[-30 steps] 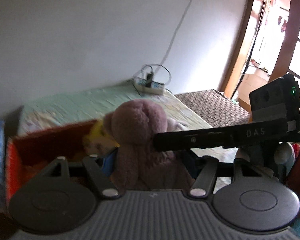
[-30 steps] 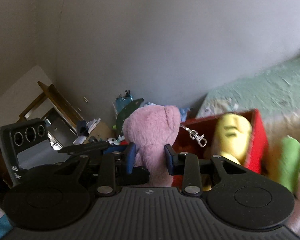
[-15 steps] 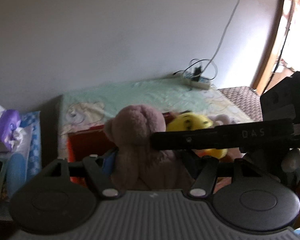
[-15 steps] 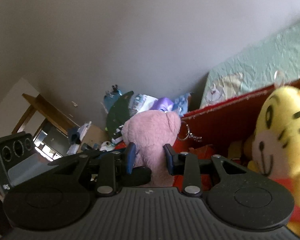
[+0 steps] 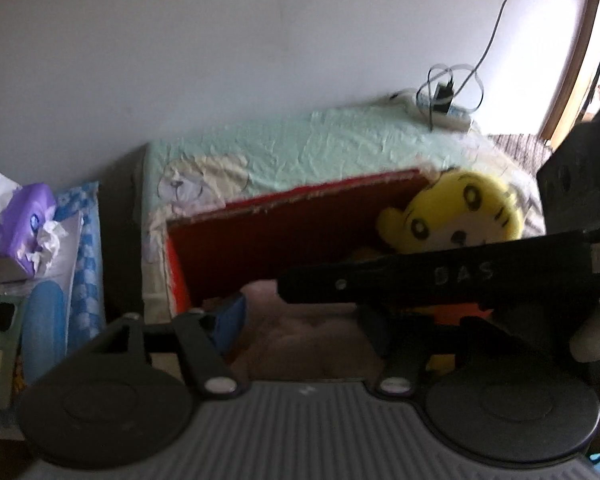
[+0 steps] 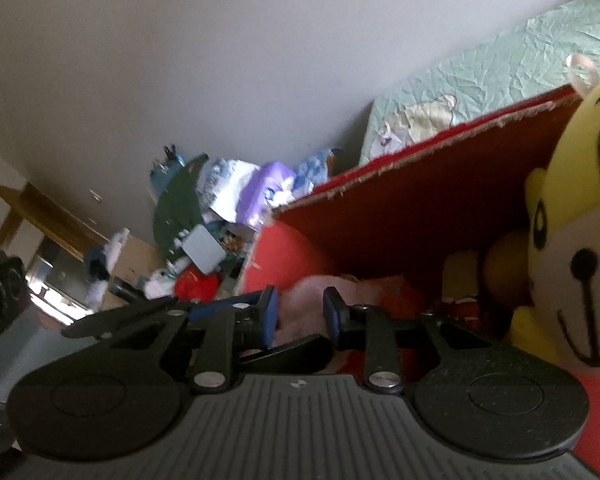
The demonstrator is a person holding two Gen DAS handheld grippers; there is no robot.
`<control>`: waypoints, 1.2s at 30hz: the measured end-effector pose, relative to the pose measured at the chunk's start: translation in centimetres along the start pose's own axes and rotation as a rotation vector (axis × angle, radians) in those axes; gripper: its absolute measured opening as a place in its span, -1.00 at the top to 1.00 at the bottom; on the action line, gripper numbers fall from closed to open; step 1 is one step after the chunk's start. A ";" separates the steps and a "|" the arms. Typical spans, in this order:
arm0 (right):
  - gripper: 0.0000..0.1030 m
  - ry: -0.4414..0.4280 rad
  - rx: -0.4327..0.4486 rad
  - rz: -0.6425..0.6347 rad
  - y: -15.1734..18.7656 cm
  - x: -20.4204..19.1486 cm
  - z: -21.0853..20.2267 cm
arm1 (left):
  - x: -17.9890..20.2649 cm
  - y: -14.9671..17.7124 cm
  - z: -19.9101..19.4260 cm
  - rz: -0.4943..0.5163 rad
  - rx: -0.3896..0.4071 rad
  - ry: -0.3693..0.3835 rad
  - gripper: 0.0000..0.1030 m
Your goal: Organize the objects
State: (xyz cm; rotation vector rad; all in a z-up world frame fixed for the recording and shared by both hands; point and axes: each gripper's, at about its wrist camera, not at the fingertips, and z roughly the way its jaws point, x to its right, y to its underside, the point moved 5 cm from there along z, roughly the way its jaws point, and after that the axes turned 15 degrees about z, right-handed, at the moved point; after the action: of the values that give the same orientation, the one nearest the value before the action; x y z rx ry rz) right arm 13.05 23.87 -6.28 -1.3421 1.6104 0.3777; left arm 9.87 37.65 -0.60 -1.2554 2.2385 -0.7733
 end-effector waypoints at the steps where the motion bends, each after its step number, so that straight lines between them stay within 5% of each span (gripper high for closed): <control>1: 0.45 -0.002 -0.004 0.005 0.0 0.0 0.0 | 0.0 0.2 0.4 0.006 -0.007 -0.006 -0.18; 8: 0.43 -0.056 -0.053 0.033 -0.2 -0.3 -3.1 | -0.2 0.7 0.0 0.007 -0.016 -0.049 -0.21; 13: 0.43 -0.027 -0.103 -0.084 0.5 -1.9 -4.9 | 0.2 1.0 -3.1 -0.002 0.025 -0.059 -0.20; 21: 0.45 0.048 -0.201 -0.056 1.3 -0.4 -2.5 | 2.3 1.6 -4.9 0.013 0.028 0.002 -0.16; 25: 0.45 0.098 -0.225 0.013 1.1 0.9 -0.3 | 1.8 2.0 -3.4 -0.006 -0.023 -0.033 -0.14; 30: 0.67 0.030 -0.258 0.054 1.7 0.5 1.3 | 1.3 2.5 -2.9 -0.022 -0.048 -0.061 -0.13; 36: 0.57 -0.077 -0.289 0.122 1.1 0.5 0.8 | 0.1 3.1 -3.4 -0.053 -0.050 -0.085 -0.12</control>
State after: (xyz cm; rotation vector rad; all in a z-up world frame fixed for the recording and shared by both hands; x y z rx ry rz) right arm 12.51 24.56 -7.42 -1.4261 1.6219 0.7504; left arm 5.77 39.73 -0.13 -1.3508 2.1762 -0.6740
